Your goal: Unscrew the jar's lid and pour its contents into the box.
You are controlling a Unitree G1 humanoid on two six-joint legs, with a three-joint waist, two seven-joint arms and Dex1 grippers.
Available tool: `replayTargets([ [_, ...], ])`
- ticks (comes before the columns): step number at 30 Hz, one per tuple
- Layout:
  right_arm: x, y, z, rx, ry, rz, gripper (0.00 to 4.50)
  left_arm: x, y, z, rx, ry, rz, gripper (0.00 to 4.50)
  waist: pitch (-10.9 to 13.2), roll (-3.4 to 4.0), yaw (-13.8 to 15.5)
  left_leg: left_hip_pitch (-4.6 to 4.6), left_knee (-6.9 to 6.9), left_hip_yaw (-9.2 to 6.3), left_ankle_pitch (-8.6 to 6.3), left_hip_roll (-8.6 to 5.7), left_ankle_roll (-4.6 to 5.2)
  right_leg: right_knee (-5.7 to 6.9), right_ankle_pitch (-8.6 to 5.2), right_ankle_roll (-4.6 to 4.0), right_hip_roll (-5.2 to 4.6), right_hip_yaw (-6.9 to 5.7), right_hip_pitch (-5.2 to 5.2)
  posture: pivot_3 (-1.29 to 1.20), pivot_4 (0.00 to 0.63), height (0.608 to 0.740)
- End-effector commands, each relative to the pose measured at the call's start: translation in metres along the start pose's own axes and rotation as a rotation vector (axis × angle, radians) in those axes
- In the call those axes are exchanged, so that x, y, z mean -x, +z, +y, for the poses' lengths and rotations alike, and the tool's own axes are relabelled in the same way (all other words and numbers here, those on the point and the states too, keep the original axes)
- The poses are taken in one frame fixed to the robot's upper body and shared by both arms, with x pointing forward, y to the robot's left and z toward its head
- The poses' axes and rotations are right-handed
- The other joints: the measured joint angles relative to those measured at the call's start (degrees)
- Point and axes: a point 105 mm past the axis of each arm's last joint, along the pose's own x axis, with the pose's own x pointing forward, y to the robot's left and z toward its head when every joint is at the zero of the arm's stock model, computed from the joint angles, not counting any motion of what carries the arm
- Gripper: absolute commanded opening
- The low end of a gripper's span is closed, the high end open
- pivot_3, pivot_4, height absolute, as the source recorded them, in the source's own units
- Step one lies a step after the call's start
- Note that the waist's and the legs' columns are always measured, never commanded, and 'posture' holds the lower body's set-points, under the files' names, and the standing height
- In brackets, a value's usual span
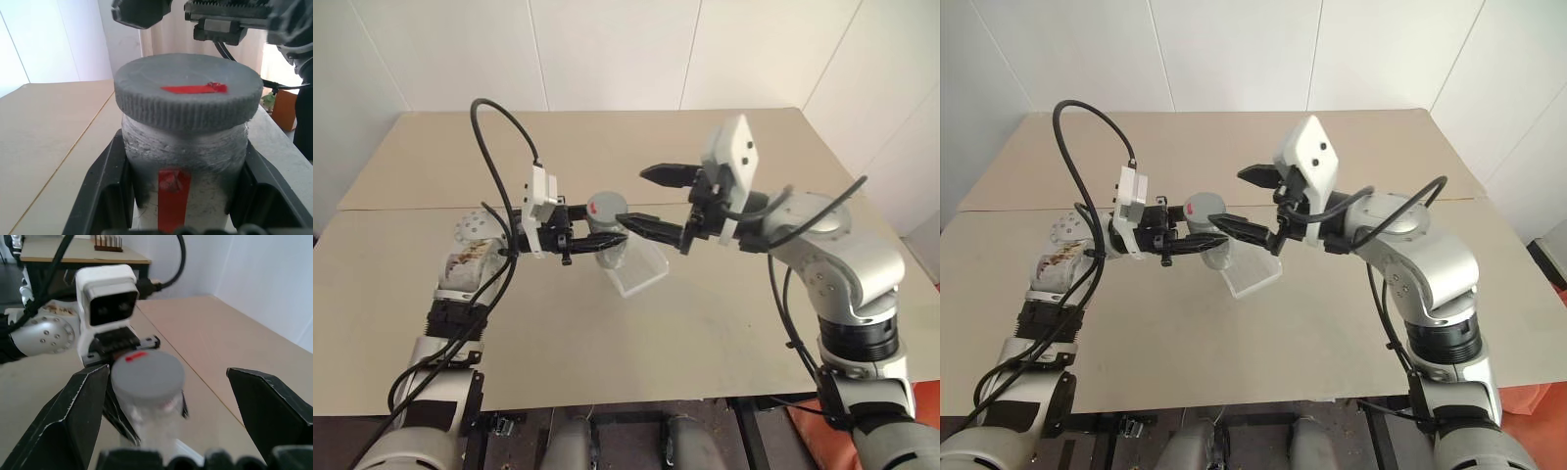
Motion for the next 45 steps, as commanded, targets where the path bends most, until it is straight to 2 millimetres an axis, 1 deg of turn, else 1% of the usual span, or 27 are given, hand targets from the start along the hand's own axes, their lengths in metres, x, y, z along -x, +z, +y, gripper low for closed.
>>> replayTargets([
  [1,-0.010,0.003,-0.003,0.038,-0.025,0.022,4.47,-0.001,0.010,0.000,-0.047,-0.009,-0.017,2.02,0.00,0.00,-0.01,-0.01,0.00,0.00,0.00,0.00,0.00,0.00,0.00,0.00,0.00,0.00,0.00,0.00,0.150,0.740],
  [7,-0.019,0.002,-0.003,0.036,-0.018,0.039,4.47,0.000,0.010,-0.001,-0.048,-0.003,-0.016,2.02,0.00,0.00,0.09,-0.04,0.01,0.00,0.00,-0.02,0.00,-0.01,0.00,0.00,-0.01,-0.01,-0.01,0.00,0.150,0.740],
  [16,-0.022,0.001,-0.001,0.019,0.006,0.040,4.47,0.002,0.009,-0.002,-0.047,0.005,-0.013,2.02,0.00,0.00,0.02,-0.03,0.00,-0.01,0.00,0.00,0.00,0.00,0.00,0.00,0.00,-0.02,-0.01,0.00,0.150,0.740],
  [19,-0.022,0.000,0.000,0.012,0.019,0.045,3.87,0.002,0.009,-0.002,-0.047,0.005,-0.011,2.02,0.00,0.00,0.02,-0.03,0.01,-0.01,0.00,0.00,0.00,0.00,0.00,0.00,0.00,-0.02,-0.01,0.00,0.150,0.740],
  [21,-0.023,-0.002,0.003,0.006,0.038,0.054,3.29,0.002,0.009,-0.002,-0.049,0.006,-0.011,2.02,0.00,0.00,0.04,-0.03,0.00,-0.01,0.00,0.00,0.00,0.00,0.00,0.00,0.00,-0.02,-0.01,0.00,0.150,0.740],
  [22,-0.023,-0.003,0.004,0.001,0.047,0.059,2.91,0.002,0.009,-0.002,-0.050,0.006,-0.011,2.02,0.00,0.00,0.05,-0.03,0.01,-0.01,0.00,0.00,0.00,-0.01,0.00,0.00,0.00,-0.02,-0.01,0.00,0.150,0.740],
  [23,-0.023,-0.004,0.004,-0.003,0.053,0.063,2.77,0.002,0.009,-0.001,-0.051,0.006,-0.011,2.02,0.00,0.00,0.05,-0.04,0.01,-0.01,0.00,-0.01,0.00,-0.01,0.00,0.00,0.00,-0.02,-0.01,0.00,0.150,0.740],
  [27,-0.024,-0.005,0.001,-0.015,0.045,0.063,2.77,0.002,0.010,-0.001,-0.057,0.008,-0.011,2.02,0.00,0.00,0.02,-0.03,0.01,-0.01,0.00,-0.01,0.00,0.00,0.00,0.00,0.00,-0.02,-0.01,0.00,0.150,0.740],
  [30,-0.024,-0.002,-0.001,-0.023,0.044,0.051,2.77,0.002,0.010,-0.001,-0.060,0.009,-0.009,2.02,0.00,0.00,0.02,-0.03,0.00,-0.01,0.00,0.00,0.00,0.00,0.00,0.00,0.00,-0.02,-0.01,0.00,0.150,0.740],
  [32,-0.023,0.004,-0.004,-0.043,0.038,0.025,2.77,0.003,0.009,0.000,-0.063,0.014,-0.005,2.02,0.00,0.00,0.02,-0.03,0.00,-0.01,0.00,0.00,0.00,0.00,0.00,0.00,0.00,-0.02,-0.01,0.00,0.150,0.740],
  [37,-0.010,0.029,-0.021,-0.101,-0.009,-0.064,2.77,0.007,0.005,0.000,-0.064,0.020,0.013,2.02,0.00,0.00,0.10,-0.04,0.00,-0.01,0.00,-0.01,0.00,0.01,0.00,0.00,0.00,-0.02,-0.01,0.00,0.150,0.740],
  [41,0.004,0.037,-0.037,-0.093,-0.097,-0.091,2.77,0.010,0.004,0.001,-0.064,0.034,0.017,2.02,0.00,0.00,0.13,-0.04,0.00,0.00,0.00,0.00,0.00,-0.02,0.00,0.00,-0.01,-0.02,-0.01,0.00,0.150,0.740],
  [43,0.018,0.031,-0.050,-0.050,-0.201,-0.068,2.77,0.012,0.004,0.004,-0.065,0.060,0.017,2.02,0.00,0.00,0.18,-0.04,0.00,0.00,0.00,-0.01,0.00,-0.02,0.00,0.00,-0.01,-0.03,0.00,0.00,0.150,0.740],
  [45,0.041,0.013,-0.062,-0.002,-0.333,-0.007,2.77,0.016,0.005,0.007,-0.071,0.095,0.020,2.02,0.00,0.00,0.41,-0.04,0.00,0.00,0.00,-0.01,0.00,-0.03,0.00,0.00,-0.02,-0.04,0.01,0.00,0.150,0.740],
])
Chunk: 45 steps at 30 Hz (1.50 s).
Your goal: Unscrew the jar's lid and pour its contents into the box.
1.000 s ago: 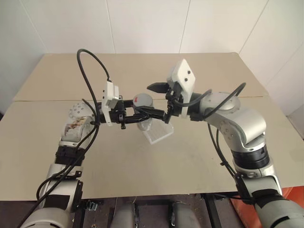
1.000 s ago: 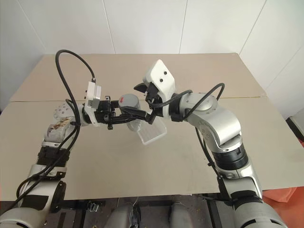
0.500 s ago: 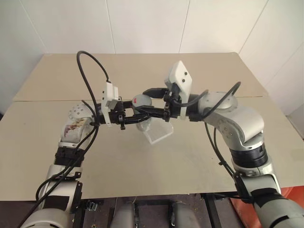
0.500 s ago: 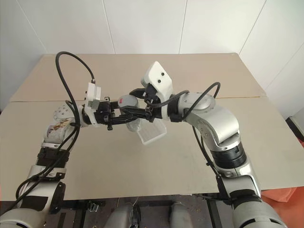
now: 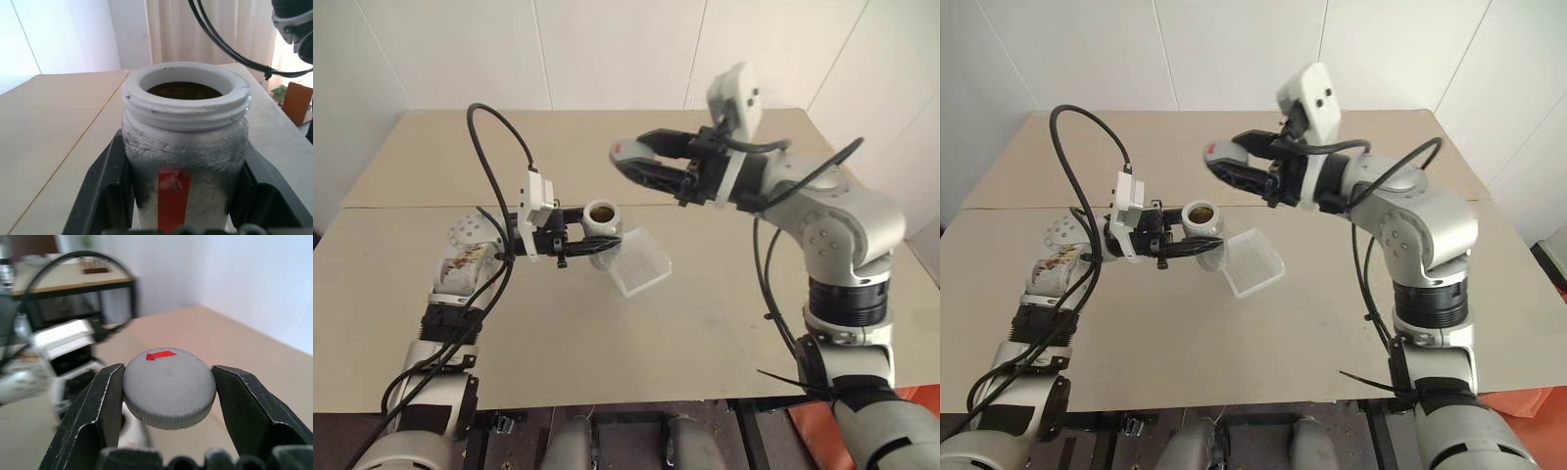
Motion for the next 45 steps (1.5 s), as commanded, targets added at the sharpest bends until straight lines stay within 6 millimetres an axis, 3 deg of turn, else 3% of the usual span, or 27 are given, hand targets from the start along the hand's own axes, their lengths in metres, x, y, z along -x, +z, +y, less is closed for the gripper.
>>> replayTargets([
  [1,0.039,-0.017,-0.031,0.126,-0.245,0.041,2.77,0.009,0.010,0.008,-0.053,0.069,-0.016,2.02,0.00,0.00,0.33,0.00,0.00,0.00,0.00,0.00,0.01,-0.02,0.00,0.00,0.00,-0.01,0.01,0.00,0.150,0.740],
  [4,0.076,-0.067,-0.047,0.116,-0.431,0.207,2.77,0.014,0.010,0.011,-0.063,0.117,-0.010,2.02,0.00,-0.01,0.70,-0.04,-0.01,0.02,-0.02,-0.02,0.03,-0.11,0.00,0.01,-0.04,-0.03,0.03,0.00,0.150,0.740],
  [6,0.096,-0.102,-0.045,0.078,-0.502,0.302,2.77,0.017,0.010,0.013,-0.069,0.150,-0.005,2.02,0.00,-0.01,0.78,-0.05,-0.01,0.05,-0.02,-0.03,0.03,-0.09,0.00,0.01,-0.05,0.00,-0.01,0.00,0.150,0.740],
  [10,0.110,-0.144,-0.037,-0.002,-0.579,0.363,2.77,0.015,0.009,0.020,-0.084,0.211,0.000,2.02,0.00,-0.01,0.25,0.04,0.00,0.07,0.00,-0.03,0.00,-0.18,0.00,0.01,-0.03,0.09,-0.02,0.00,0.150,0.740],
  [15,0.112,-0.159,-0.034,-0.039,-0.595,0.365,4.40,0.009,0.009,0.026,-0.120,0.263,0.008,2.02,0.00,-0.01,-0.24,0.25,-0.01,0.07,0.00,-0.03,-0.01,-0.14,0.01,0.01,0.00,0.22,0.06,0.00,0.150,0.740],
  [20,0.118,-0.153,-0.033,-0.030,-0.562,0.380,4.46,0.003,0.010,0.036,-0.236,0.348,0.046,2.02,0.00,-0.01,-0.07,0.19,-0.02,0.07,0.00,-0.04,0.00,-0.19,0.01,0.01,-0.01,0.22,0.04,0.00,0.150,0.740],
  [23,0.118,-0.140,-0.025,-0.035,-0.462,0.385,4.46,-0.003,0.005,0.043,-0.448,0.404,0.140,2.02,0.00,-0.01,0.39,0.18,-0.01,0.07,-0.01,-0.07,0.01,-0.23,0.01,0.02,-0.02,0.21,0.06,0.00,0.150,0.740],
  [25,0.112,-0.127,-0.015,-0.052,-0.368,0.367,4.46,-0.007,0.001,0.049,-0.694,0.443,0.229,2.02,0.00,-0.01,0.78,0.20,-0.02,0.08,-0.01,-0.08,0.03,-0.27,0.02,0.02,-0.03,0.19,0.09,0.00,0.150,0.740],
  [28,0.100,-0.102,0.005,-0.074,-0.184,0.316,4.46,-0.020,0.002,0.056,-1.217,0.419,0.352,2.02,0.02,-0.03,0.88,0.22,-0.05,0.08,-0.02,-0.06,0.02,-0.28,0.05,-0.01,-0.02,0.19,0.09,0.00,0.150,0.740],
  [33,0.089,-0.080,0.021,-0.053,-0.021,0.309,4.46,-0.046,0.006,0.055,-1.891,0.255,0.300,2.02,0.03,-0.06,1.58,0.10,-0.05,0.06,-0.03,-0.08,0.04,-0.27,0.12,0.09,-0.05,0.10,0.09,0.00,0.150,0.740],
  [35,0.086,-0.073,0.021,-0.033,0.005,0.306,4.46,-0.057,0.004,0.049,-2.067,0.159,0.219,2.02,0.03,-0.06,1.95,0.00,-0.04,0.08,-0.06,-0.10,0.09,-0.25,0.17,0.19,-0.07,0.01,0.10,0.00,0.150,0.740],
  [39,0.080,-0.060,0.016,0.006,-0.012,0.277,4.46,-0.069,-0.012,0.040,-2.189,-0.006,0.142,2.02,0.03,-0.06,1.92,-0.26,-0.01,0.23,-0.08,-0.09,0.14,-0.28,0.19,0.24,-0.08,-0.02,-0.09,0.00,0.150,0.740],
  [45,0.078,-0.038,0.021,0.036,-0.029,0.201,4.46,-0.081,-0.014,0.044,-2.283,0.018,0.120,2.02,0.04,-0.07,1.83,-0.38,0.02,0.46,-0.05,-0.06,0.08,-0.23,0.19,0.24,-0.08,-0.10,-0.22,0.00,0.150,0.740],
])
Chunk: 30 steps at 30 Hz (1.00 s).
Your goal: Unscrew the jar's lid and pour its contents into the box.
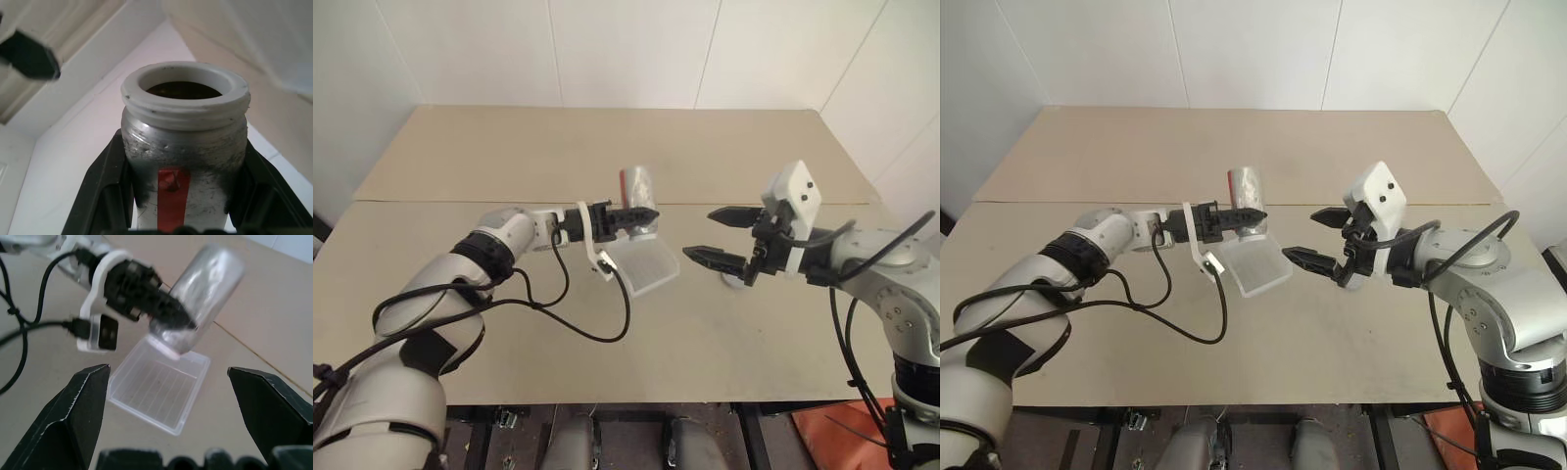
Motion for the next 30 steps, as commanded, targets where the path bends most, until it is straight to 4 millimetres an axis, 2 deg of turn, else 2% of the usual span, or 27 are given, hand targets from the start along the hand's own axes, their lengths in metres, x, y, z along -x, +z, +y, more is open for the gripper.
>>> replayTargets([
  [1,0.007,0.024,0.010,0.051,0.001,-0.086,4.46,-0.009,-0.025,0.018,-0.109,0.073,0.064,2.02,0.00,-0.01,0.00,0.00,0.00,0.00,0.00,0.00,0.00,0.01,0.00,0.00,0.00,0.00,0.00,0.00,0.150,0.740],
  [5,0.009,0.024,0.017,0.051,0.016,-0.100,4.46,-0.009,-0.030,0.022,-0.134,0.106,0.090,2.02,0.00,0.00,-0.03,-0.01,0.01,-0.03,-0.01,-0.01,0.01,0.01,0.00,0.00,-0.03,0.00,0.00,0.00,0.150,0.740],
  [10,0.006,0.014,0.017,0.041,0.015,-0.066,4.46,-0.006,-0.026,0.029,-0.120,0.182,0.090,2.02,0.00,-0.01,-0.05,-0.01,0.05,-0.03,-0.01,-0.01,0.01,0.06,0.00,0.00,-0.04,-0.01,0.00,0.00,0.150,0.740],
  [12,0.006,0.012,0.016,0.039,0.015,-0.062,4.46,-0.003,-0.028,0.028,-0.097,0.176,0.103,2.02,0.00,-0.01,-0.11,-0.01,0.07,-0.03,0.00,-0.01,0.01,0.08,0.00,0.00,-0.04,0.00,0.00,0.00,0.150,0.740],
  [15,0.005,0.011,0.015,0.039,0.016,-0.063,4.46,0.005,-0.039,0.024,0.040,0.159,0.204,2.02,0.00,0.00,-0.20,0.00,0.08,-0.03,0.00,0.01,0.00,0.09,0.00,0.00,-0.04,-0.01,0.00,0.00,0.150,0.740],
  [19,0.005,0.009,0.014,0.036,0.012,-0.069,4.46,0.028,-0.069,0.016,0.507,0.199,0.505,2.02,0.00,0.00,-0.60,0.01,0.08,-0.07,0.01,0.04,-0.02,0.09,0.01,0.00,-0.05,0.00,-0.01,0.00,0.150,0.740],
  [21,0.004,0.009,0.014,0.030,0.010,-0.076,4.46,0.042,-0.077,0.012,0.853,0.291,0.653,2.02,-0.01,0.02,-0.81,0.01,0.11,-0.17,0.03,0.06,-0.05,0.13,0.01,-0.01,-0.08,0.00,-0.03,0.00,0.150,0.740],
  [26,0.002,0.008,0.014,0.020,0.010,-0.090,4.46,0.073,-0.068,-0.002,1.558,0.456,0.817,2.02,-0.01,0.02,-1.27,0.03,0.27,-0.26,0.21,0.13,-0.35,0.21,0.01,-0.01,-0.11,0.11,-0.04,0.00,0.150,0.740],
  [30,-0.001,0.010,0.013,0.007,0.015,-0.104,4.46,0.096,-0.053,-0.013,1.895,0.543,0.925,2.02,-0.02,0.03,-1.40,0.05,0.38,-0.36,0.01,0.07,-0.02,0.22,0.03,0.02,-0.06,0.14,0.06,0.00,0.150,0.740],
])
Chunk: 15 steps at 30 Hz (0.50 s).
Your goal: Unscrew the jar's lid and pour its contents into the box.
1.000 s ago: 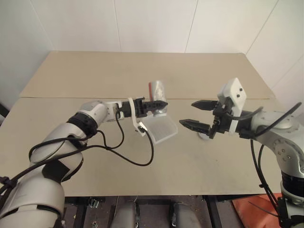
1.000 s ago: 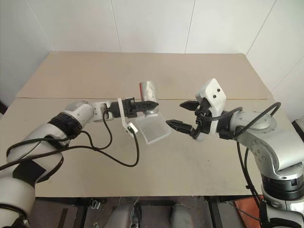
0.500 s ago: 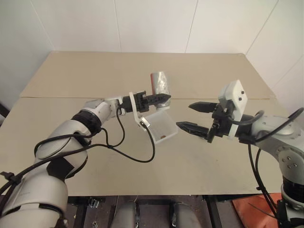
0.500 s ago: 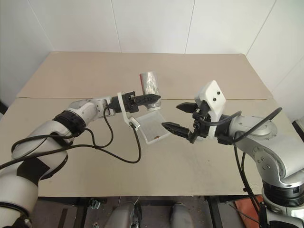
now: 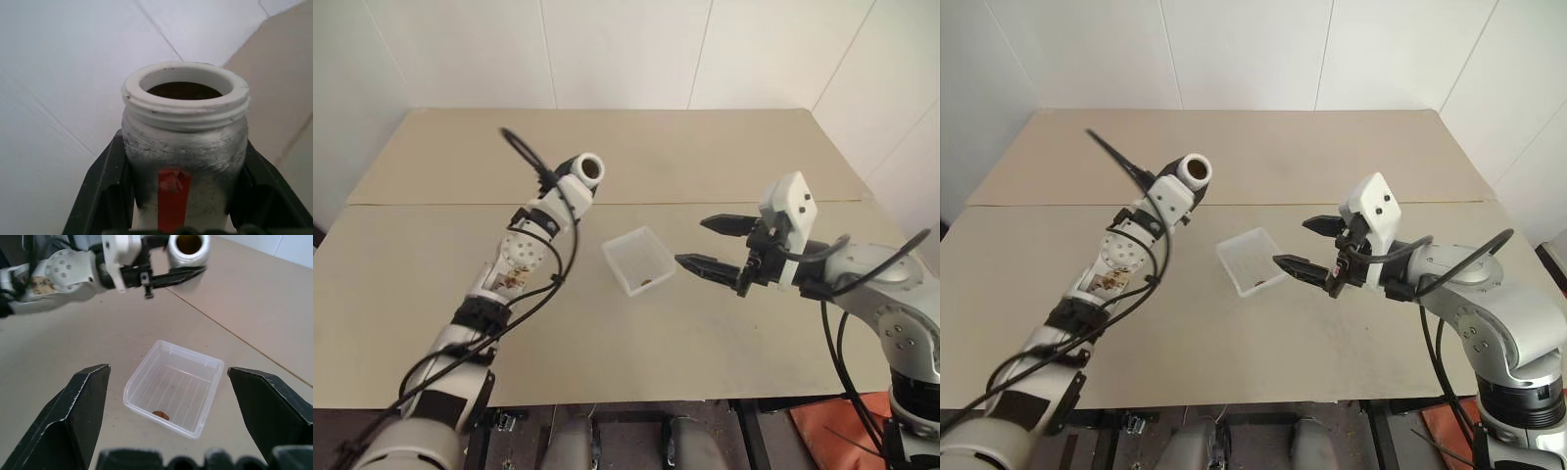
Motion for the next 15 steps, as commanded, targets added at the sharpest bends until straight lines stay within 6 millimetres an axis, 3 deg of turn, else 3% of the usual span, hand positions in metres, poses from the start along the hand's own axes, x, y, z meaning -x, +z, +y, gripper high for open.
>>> replayTargets([
  [1,0.001,0.013,-0.003,0.043,-0.016,-0.048,4.46,0.013,0.006,0.020,0.260,0.062,0.044,2.02,0.00,0.00,-0.05,0.04,0.01,-0.02,-0.01,0.00,0.03,0.01,0.00,0.00,0.00,0.01,0.04,0.00,0.150,0.740],
  [6,-0.001,0.013,-0.004,0.034,-0.015,-0.049,4.46,0.032,-0.016,0.019,0.389,0.098,0.153,2.02,0.00,0.01,0.21,0.30,0.00,-0.07,-0.04,-0.05,0.06,-0.04,0.00,0.01,0.02,0.00,0.30,0.00,0.150,0.740],
  [15,-0.003,0.011,-0.004,0.019,-0.015,-0.048,4.46,0.051,-0.046,-0.008,0.471,0.051,0.228,2.02,-0.03,0.03,0.62,0.33,-0.01,-0.05,-0.04,-0.08,0.07,-0.12,0.01,0.00,0.02,0.04,0.32,0.00,0.150,0.740],
])
